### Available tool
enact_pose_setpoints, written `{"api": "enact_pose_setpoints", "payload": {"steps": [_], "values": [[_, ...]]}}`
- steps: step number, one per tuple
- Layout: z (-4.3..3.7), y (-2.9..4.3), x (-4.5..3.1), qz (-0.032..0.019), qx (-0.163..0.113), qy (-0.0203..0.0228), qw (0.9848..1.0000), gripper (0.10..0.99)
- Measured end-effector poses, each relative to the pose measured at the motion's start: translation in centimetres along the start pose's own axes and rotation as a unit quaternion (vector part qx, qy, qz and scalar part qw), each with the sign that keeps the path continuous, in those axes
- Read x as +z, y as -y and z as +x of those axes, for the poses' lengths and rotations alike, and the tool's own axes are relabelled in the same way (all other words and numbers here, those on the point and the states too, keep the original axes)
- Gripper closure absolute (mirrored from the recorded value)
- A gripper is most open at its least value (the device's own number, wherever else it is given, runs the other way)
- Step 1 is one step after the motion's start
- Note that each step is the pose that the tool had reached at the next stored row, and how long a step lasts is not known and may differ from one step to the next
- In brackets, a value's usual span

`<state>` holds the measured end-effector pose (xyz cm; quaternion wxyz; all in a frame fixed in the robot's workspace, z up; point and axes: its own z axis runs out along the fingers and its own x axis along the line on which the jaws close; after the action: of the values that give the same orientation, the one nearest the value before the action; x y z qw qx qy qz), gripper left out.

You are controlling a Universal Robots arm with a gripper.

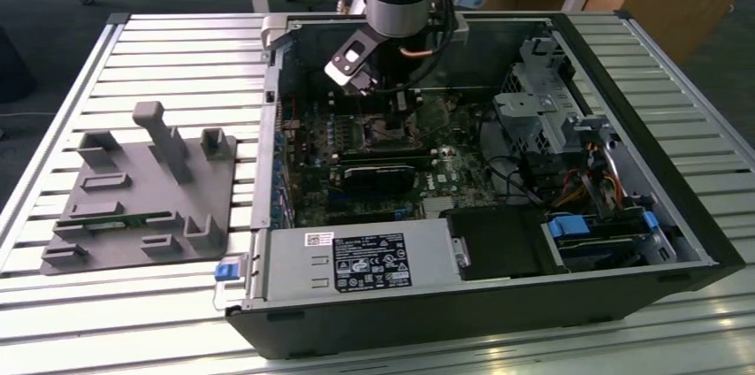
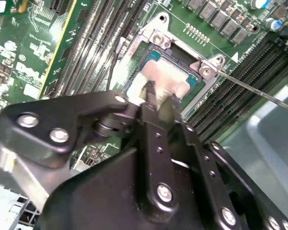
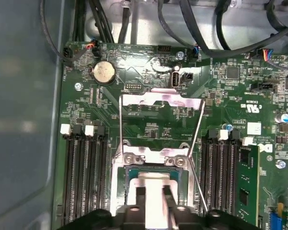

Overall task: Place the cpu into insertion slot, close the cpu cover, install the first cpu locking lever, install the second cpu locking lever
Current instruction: 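Place the cpu into insertion slot, then close the cpu cover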

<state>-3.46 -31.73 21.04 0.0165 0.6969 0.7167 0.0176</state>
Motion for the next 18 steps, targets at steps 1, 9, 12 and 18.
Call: {"api": "enact_pose_setpoints", "payload": {"steps": [1, 9, 12, 18], "values": [[-0.1, 0.01, -0.02, -0.0001, 0.0, -0.0077, 1.0, 0.847], [-0.42, -0.02, -0.36, 0.0002, 0.001, -0.0232, 0.9997, 0.98], [-0.43, -0.03, -0.58, 0.0002, 0.001, -0.0234, 0.9997, 0.98], [-0.43, -0.06, -1.13, 0.0002, 0.001, -0.0235, 0.9997, 0.98]]}}
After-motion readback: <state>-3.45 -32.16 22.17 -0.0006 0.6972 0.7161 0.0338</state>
